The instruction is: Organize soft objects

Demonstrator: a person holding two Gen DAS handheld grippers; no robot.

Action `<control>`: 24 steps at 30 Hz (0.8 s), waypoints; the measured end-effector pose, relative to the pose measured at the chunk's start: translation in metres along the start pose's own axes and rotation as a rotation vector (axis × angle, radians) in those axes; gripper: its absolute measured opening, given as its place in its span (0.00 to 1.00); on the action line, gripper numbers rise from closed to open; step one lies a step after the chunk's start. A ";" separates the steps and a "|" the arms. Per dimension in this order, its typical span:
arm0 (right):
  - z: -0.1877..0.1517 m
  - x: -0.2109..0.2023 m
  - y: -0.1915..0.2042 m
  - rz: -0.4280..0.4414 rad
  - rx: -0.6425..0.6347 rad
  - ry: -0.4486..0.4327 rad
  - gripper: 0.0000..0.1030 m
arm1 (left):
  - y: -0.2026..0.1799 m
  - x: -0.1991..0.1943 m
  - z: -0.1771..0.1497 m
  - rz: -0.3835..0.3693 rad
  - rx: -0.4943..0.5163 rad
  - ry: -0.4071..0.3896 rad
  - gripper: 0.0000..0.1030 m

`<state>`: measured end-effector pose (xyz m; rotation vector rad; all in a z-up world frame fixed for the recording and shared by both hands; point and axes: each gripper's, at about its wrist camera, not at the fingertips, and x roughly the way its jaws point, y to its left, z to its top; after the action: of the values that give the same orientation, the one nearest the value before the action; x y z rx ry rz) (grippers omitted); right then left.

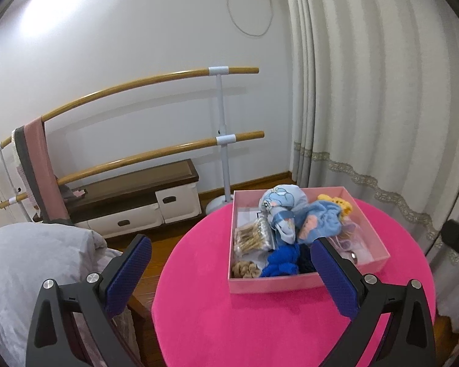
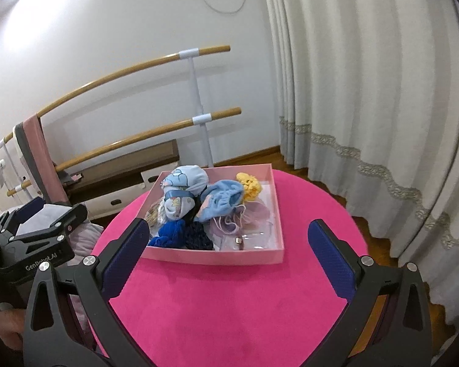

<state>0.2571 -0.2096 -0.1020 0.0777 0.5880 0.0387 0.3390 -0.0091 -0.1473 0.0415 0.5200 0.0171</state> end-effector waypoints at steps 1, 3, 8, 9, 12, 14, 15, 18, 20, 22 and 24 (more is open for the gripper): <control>-0.002 -0.008 0.001 -0.001 0.000 -0.008 1.00 | 0.000 -0.009 -0.005 -0.005 0.003 -0.004 1.00; -0.007 -0.022 0.002 -0.008 -0.001 -0.027 1.00 | 0.000 -0.022 -0.011 -0.005 0.005 -0.006 1.00; -0.027 -0.062 0.011 -0.021 -0.016 -0.070 1.00 | 0.004 -0.067 -0.028 -0.007 0.002 -0.023 1.00; -0.031 -0.068 0.012 -0.020 -0.014 -0.075 1.00 | 0.004 -0.078 -0.033 0.005 0.006 -0.027 1.00; -0.045 -0.090 0.013 -0.016 0.009 -0.092 1.00 | 0.005 -0.110 -0.043 0.014 0.013 -0.046 1.00; -0.051 -0.101 0.013 -0.016 0.014 -0.102 1.00 | 0.004 -0.131 -0.050 0.000 0.012 -0.058 1.00; -0.055 -0.108 0.014 -0.019 0.016 -0.109 1.00 | 0.002 -0.140 -0.053 -0.006 0.014 -0.063 1.00; -0.060 -0.121 0.014 -0.024 0.009 -0.123 1.00 | 0.000 -0.165 -0.061 -0.014 0.013 -0.078 1.00; -0.062 -0.127 0.013 -0.029 0.008 -0.132 1.00 | 0.000 -0.180 -0.067 -0.020 0.006 -0.087 1.00; -0.066 -0.135 0.013 -0.026 0.013 -0.139 1.00 | 0.001 -0.195 -0.072 -0.021 -0.001 -0.091 1.00; -0.067 -0.138 0.015 -0.029 0.014 -0.146 1.00 | 0.000 -0.206 -0.081 -0.024 -0.001 -0.089 1.00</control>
<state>0.1048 -0.1987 -0.0805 0.0845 0.4439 0.0006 0.1196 -0.0115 -0.1155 0.0347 0.4313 -0.0079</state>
